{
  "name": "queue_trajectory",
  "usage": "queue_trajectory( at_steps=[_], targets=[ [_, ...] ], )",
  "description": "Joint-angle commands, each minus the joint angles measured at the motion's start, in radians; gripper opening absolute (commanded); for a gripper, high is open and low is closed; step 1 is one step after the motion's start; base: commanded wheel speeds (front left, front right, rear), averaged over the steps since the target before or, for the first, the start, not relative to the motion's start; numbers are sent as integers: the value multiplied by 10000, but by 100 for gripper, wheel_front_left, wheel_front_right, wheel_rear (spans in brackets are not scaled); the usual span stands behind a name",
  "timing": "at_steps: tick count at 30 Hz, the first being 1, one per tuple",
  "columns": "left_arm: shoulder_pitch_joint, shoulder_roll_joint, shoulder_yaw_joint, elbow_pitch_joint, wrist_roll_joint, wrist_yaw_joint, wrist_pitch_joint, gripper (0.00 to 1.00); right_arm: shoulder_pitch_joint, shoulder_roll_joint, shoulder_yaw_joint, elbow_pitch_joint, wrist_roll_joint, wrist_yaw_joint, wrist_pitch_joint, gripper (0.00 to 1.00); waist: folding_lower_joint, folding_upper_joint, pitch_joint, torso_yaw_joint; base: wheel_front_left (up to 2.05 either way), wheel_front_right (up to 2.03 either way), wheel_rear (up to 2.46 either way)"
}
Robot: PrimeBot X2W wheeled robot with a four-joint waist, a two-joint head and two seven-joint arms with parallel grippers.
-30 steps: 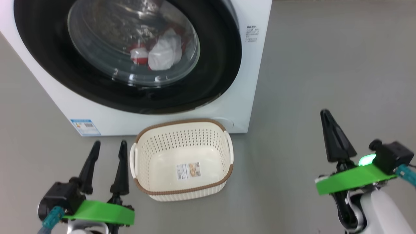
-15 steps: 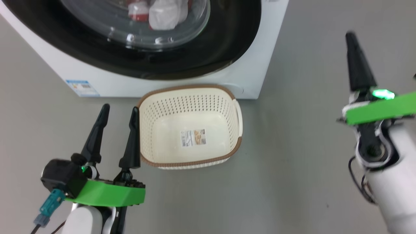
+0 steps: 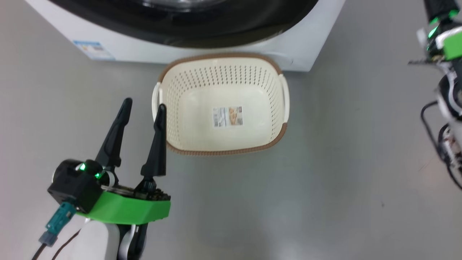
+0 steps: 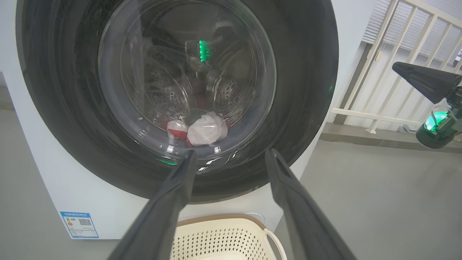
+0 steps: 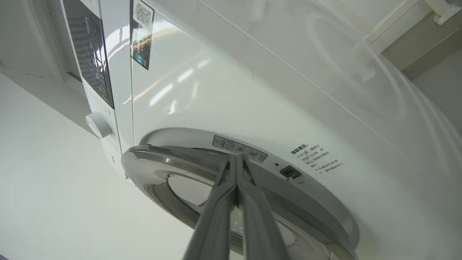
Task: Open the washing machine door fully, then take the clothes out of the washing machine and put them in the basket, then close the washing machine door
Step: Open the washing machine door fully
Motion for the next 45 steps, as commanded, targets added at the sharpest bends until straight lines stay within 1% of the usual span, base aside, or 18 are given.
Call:
queue_trajectory(
  at_steps=[1,4,10,17,23,24,31,39,45],
  targets=[
    [-180,181,232,-291,-81,41,-76,100,-274,-74,47,-206,225,-7,214,0,0,-1,686,370,0,0,0],
    [-316,181,151,-325,-76,74,-76,100,-751,-84,-72,-154,796,-7,843,0,0,-1,1006,482,0,0,0],
    [-516,181,-9,-418,-37,150,-76,100,-1558,-149,-275,41,1572,-7,2338,0,0,-1,1530,689,0,0,0],
    [-640,181,-217,-368,-188,214,-76,100,-2356,-217,-653,336,2190,-7,4007,0,0,-1,1975,952,0,0,0],
    [-712,181,-354,-344,-231,275,-76,100,-2893,-248,-965,740,2421,-7,5097,0,0,-1,2198,1149,0,0,0],
    [-712,181,-354,-344,-231,275,-76,100,-2893,-248,-965,740,2421,-7,5097,0,0,-1,2198,1149,0,0,0],
    [-720,181,-459,-327,-230,310,-76,100,-3440,-362,-1073,1239,2269,-7,6009,0,0,-1,2324,1307,0,0,0],
    [-766,181,-535,-295,-240,319,-76,100,-3894,-266,-1034,1617,2076,-7,6709,0,0,-1,2470,1408,0,0,0],
    [-764,181,-541,-241,-226,353,-76,100,-3875,-124,-994,1617,1988,-7,7147,0,0,-1,2443,1372,0,0,0]
  ],
)
